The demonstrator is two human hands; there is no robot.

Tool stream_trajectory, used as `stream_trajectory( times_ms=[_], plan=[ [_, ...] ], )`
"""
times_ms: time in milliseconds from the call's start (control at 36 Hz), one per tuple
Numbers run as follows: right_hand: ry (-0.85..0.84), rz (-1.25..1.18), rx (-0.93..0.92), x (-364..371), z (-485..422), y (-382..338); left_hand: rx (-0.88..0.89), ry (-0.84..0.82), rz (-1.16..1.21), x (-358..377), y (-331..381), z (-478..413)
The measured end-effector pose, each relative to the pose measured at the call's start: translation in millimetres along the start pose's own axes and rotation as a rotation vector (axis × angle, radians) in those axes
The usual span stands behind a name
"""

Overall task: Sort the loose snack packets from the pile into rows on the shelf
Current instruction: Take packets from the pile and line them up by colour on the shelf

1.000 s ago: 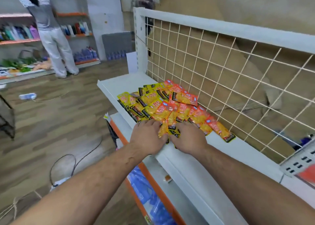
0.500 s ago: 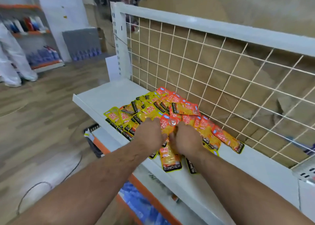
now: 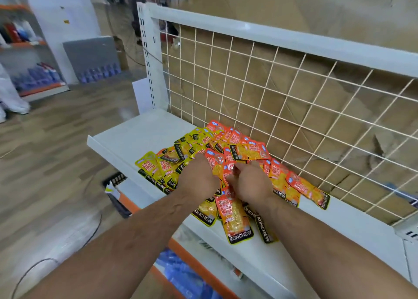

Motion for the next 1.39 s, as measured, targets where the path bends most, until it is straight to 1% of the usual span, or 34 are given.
stream_trajectory(
  times_ms=[139,250,389,444,556,694,778,861,972,1028,1111,1278,1389],
  plan=[
    [0.001,-0.019,-0.004,-2,-2,-1,-0.031,-0.026,0.097,-3,-5,-7],
    [-0.049,0.000,0.050,1,-3,0,-0.052,-0.046,0.161,-6,-8,-9],
    [-0.121,-0.067,0.038,-1,-6,-4,-0.056,-0.064,0.202,-8,-10,-9],
    [-0.093,-0.081,0.061,-6,-5,-1,-0.054,-0.066,0.209,-9,-10,-9],
    [0.035,-0.051,0.117,-29,-2,8,-0.046,-0.061,0.226,-14,-10,-8],
    [0.127,-0.048,0.120,-57,-2,14,-0.079,-0.076,0.294,-14,-11,-7],
    [0.165,-0.185,0.155,-68,1,26,-0.061,-0.059,0.350,-14,-5,-4],
    [0.155,-0.425,0.204,-66,8,42,-0.034,-0.063,0.407,-12,3,2],
    [0.067,-0.694,0.242,-53,30,55,0.003,-0.132,0.483,0,18,11],
    [0.043,-0.768,0.278,-48,44,63,0.016,-0.172,0.510,11,26,17],
    [0.042,-0.808,0.331,-44,68,76,0.017,-0.246,0.556,33,40,27],
    [0.178,-0.790,0.489,-51,125,121,0.062,-0.425,0.614,80,77,56],
    [0.178,-0.781,0.579,-61,176,149,0.095,-0.512,0.610,105,109,89]
  ],
)
Point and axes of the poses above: each hand's wrist, its own z-axis away from the middle knuckle, its own x-axis out of the palm, y = z × x, the point moved 10 cm from there along -z, towards the middle knuckle, and after that the axes turned 11 degrees about -x, right-handed, at the moved point
